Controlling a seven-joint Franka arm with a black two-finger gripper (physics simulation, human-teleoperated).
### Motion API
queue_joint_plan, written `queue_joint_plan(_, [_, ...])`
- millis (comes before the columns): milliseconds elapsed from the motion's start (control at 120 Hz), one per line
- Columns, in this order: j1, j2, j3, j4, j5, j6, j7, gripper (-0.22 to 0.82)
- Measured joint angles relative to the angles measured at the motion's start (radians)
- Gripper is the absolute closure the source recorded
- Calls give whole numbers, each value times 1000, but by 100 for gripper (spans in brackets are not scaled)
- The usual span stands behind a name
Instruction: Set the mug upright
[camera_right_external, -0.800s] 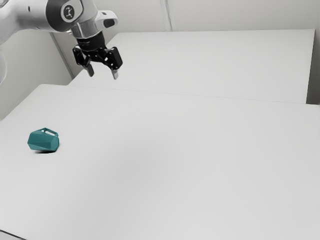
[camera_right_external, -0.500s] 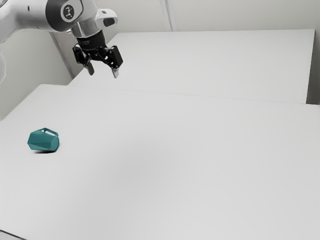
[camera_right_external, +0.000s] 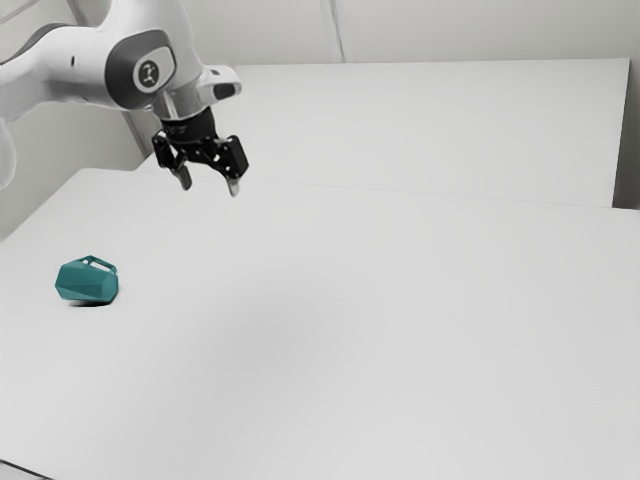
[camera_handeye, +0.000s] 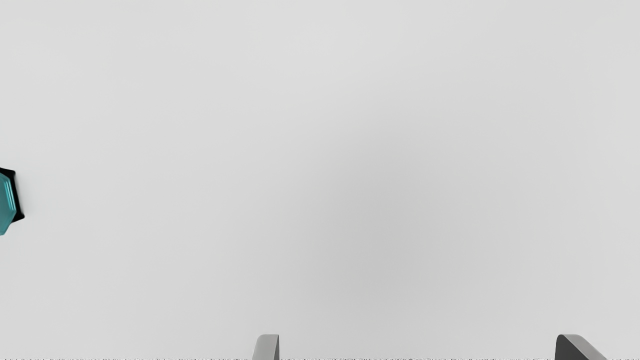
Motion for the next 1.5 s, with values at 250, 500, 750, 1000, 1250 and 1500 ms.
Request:
queue_joint_plan(250, [39, 22, 0, -68, -101, 66, 97, 0])
queue_joint_plan(500, [238, 17, 0, -131, -188, 149, 359, 0])
queue_joint_plan(750, [501, 35, 0, -169, -259, 221, 616, 0])
queue_joint_plan(1000, [608, 128, -1, -116, -342, 228, 879, 0])
queue_joint_plan(1250, [720, 225, 1, -45, -393, 191, 1078, 0])
queue_joint_plan(1500, [794, 375, 6, 94, -448, 175, 1188, 0])
